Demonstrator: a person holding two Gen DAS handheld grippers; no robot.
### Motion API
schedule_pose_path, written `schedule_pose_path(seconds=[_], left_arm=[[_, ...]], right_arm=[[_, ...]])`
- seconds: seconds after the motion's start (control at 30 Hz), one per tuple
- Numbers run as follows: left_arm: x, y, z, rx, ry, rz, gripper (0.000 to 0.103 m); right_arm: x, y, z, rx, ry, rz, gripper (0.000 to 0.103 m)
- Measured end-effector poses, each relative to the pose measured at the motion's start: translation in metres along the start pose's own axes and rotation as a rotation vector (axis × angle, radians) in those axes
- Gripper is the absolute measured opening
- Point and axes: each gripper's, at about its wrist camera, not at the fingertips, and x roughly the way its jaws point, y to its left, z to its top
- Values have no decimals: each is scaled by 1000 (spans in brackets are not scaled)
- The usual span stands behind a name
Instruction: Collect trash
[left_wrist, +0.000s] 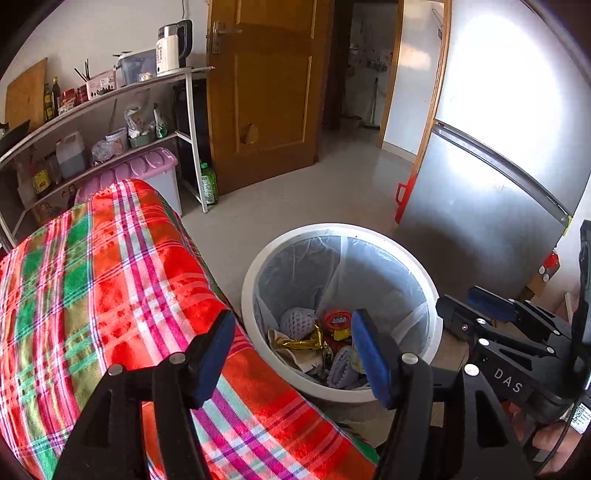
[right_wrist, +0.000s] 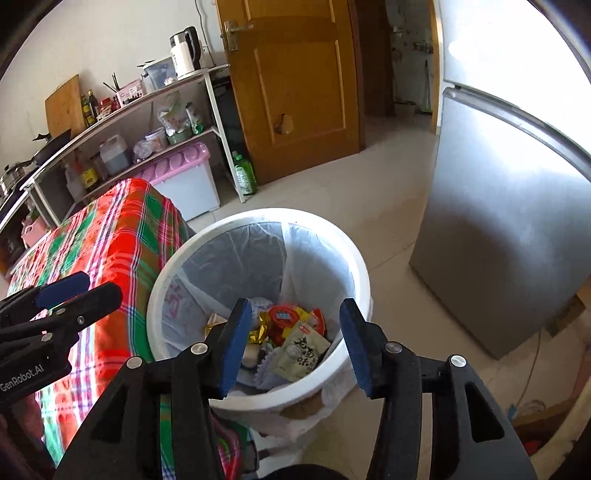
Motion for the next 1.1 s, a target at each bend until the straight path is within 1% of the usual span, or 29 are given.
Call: schedule_pose_path(seconds=[0.1, 0.3, 0.53, 0.67, 0.8, 1.1], left_arm=[[-18, 2, -8, 1, -39, 26, 73], [-47, 3, -25, -5, -100, 68, 79], [-58, 7, -37, -29, -81, 59, 79], [-64, 7, -41, -27, -97, 65, 79], [-70, 6, -43, -30, -121, 70, 79], [-70, 7, -43, -37, -115, 79, 79]], right_arm=[[-20, 6, -6, -6, -42, -10, 50], [-55, 20, -24, -4, -106, -16, 50], [-77, 28, -40, 2, -132, -36, 50], [-86, 30, -48, -5, -147, -22, 50], [-89, 35, -50, -21, -161, -29, 50], [-88, 41, -50, -34, -171, -29, 50]])
